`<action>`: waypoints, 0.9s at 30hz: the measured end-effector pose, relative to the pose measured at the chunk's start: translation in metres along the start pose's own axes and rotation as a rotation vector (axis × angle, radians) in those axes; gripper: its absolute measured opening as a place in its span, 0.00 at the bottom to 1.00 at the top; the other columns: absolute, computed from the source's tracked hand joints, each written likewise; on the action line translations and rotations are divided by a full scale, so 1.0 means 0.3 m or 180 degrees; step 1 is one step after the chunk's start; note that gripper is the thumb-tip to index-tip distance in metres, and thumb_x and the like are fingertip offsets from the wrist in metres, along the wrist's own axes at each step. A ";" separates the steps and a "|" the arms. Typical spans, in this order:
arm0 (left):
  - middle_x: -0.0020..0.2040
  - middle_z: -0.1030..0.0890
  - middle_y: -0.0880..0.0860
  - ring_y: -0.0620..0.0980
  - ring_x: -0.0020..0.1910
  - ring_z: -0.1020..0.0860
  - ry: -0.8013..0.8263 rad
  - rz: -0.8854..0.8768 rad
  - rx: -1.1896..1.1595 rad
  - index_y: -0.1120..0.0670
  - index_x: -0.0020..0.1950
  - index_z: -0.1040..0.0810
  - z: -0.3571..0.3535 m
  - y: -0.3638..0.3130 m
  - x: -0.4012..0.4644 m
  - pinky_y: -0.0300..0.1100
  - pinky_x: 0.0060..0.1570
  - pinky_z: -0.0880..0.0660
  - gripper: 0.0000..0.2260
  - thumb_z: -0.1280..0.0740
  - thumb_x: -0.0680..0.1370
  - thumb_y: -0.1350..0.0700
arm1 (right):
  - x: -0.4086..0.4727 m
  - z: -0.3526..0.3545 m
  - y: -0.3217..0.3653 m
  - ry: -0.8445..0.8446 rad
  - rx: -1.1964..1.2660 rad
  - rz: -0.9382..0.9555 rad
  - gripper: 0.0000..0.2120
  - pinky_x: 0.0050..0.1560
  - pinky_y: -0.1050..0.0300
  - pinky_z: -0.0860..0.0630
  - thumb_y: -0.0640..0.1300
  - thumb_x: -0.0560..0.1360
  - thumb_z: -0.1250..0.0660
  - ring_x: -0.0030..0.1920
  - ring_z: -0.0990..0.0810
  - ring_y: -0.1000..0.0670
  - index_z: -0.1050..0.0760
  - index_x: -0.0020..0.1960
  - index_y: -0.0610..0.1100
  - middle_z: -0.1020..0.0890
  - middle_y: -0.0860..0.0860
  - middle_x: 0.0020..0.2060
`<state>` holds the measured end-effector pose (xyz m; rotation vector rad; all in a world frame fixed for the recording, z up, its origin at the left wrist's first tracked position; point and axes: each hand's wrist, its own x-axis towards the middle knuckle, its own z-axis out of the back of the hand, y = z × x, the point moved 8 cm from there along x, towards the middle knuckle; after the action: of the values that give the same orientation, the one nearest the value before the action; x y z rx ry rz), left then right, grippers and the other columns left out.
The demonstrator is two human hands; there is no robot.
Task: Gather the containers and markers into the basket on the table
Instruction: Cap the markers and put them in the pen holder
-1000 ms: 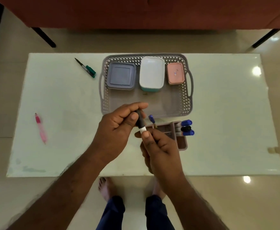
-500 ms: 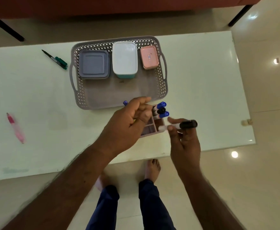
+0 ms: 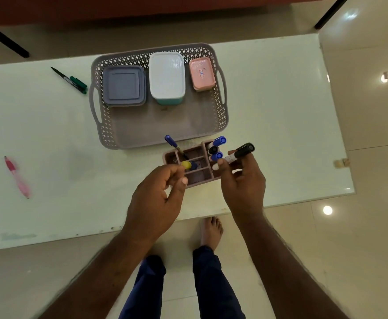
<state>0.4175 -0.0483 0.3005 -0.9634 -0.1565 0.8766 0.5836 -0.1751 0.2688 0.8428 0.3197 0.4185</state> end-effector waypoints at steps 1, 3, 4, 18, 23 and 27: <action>0.55 0.19 0.42 0.38 0.52 0.22 -0.0003 -0.0038 0.0052 0.50 0.61 0.23 -0.004 -0.001 0.000 0.29 0.49 0.27 0.13 0.38 0.80 0.46 | -0.006 -0.009 -0.007 0.0028 -0.0098 0.0043 0.11 0.38 0.64 0.25 0.52 0.78 0.33 0.44 0.20 0.56 0.25 0.57 0.48 0.18 0.56 0.45; 0.56 0.19 0.44 0.39 0.53 0.23 0.0030 -0.0149 0.0226 0.51 0.63 0.23 -0.014 -0.002 0.005 0.28 0.51 0.30 0.15 0.37 0.79 0.46 | -0.018 -0.030 -0.033 0.0102 -0.0273 0.0035 0.12 0.40 0.63 0.27 0.52 0.77 0.32 0.44 0.21 0.55 0.24 0.57 0.48 0.20 0.57 0.45; 0.57 0.19 0.45 0.40 0.54 0.24 0.0054 -0.0193 0.0330 0.51 0.64 0.24 -0.020 -0.001 0.009 0.28 0.51 0.30 0.16 0.36 0.79 0.47 | -0.022 -0.039 -0.048 0.0128 -0.0345 -0.0019 0.12 0.40 0.64 0.28 0.52 0.77 0.32 0.44 0.21 0.55 0.24 0.57 0.48 0.22 0.58 0.45; 0.60 0.21 0.47 0.39 0.55 0.28 0.0058 -0.0191 0.0560 0.51 0.68 0.26 -0.031 0.051 -0.016 0.34 0.50 0.30 0.18 0.34 0.79 0.48 | -0.025 -0.062 -0.084 0.0223 -0.0573 -0.0071 0.15 0.39 0.69 0.33 0.47 0.75 0.29 0.43 0.25 0.58 0.25 0.61 0.47 0.25 0.59 0.48; 0.61 0.22 0.47 0.42 0.57 0.25 -0.0052 -0.0126 0.0548 0.50 0.68 0.27 0.010 0.098 -0.035 0.36 0.50 0.27 0.18 0.34 0.79 0.48 | -0.070 -0.027 -0.105 0.0219 -0.0392 -0.0254 0.26 0.40 0.67 0.29 0.47 0.72 0.25 0.47 0.23 0.60 0.30 0.67 0.50 0.26 0.60 0.55; 0.62 0.22 0.47 0.44 0.60 0.24 -0.0208 -0.0052 0.0528 0.50 0.69 0.27 0.073 0.142 -0.051 0.36 0.53 0.26 0.20 0.36 0.79 0.46 | -0.124 0.042 -0.086 0.0153 -0.0421 -0.0306 0.30 0.42 0.55 0.22 0.49 0.70 0.23 0.49 0.23 0.59 0.32 0.68 0.52 0.27 0.61 0.57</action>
<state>0.3724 -0.0335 0.2844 -0.7784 -0.1449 0.8922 0.5623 -0.2162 0.2607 0.6863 0.3714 0.3665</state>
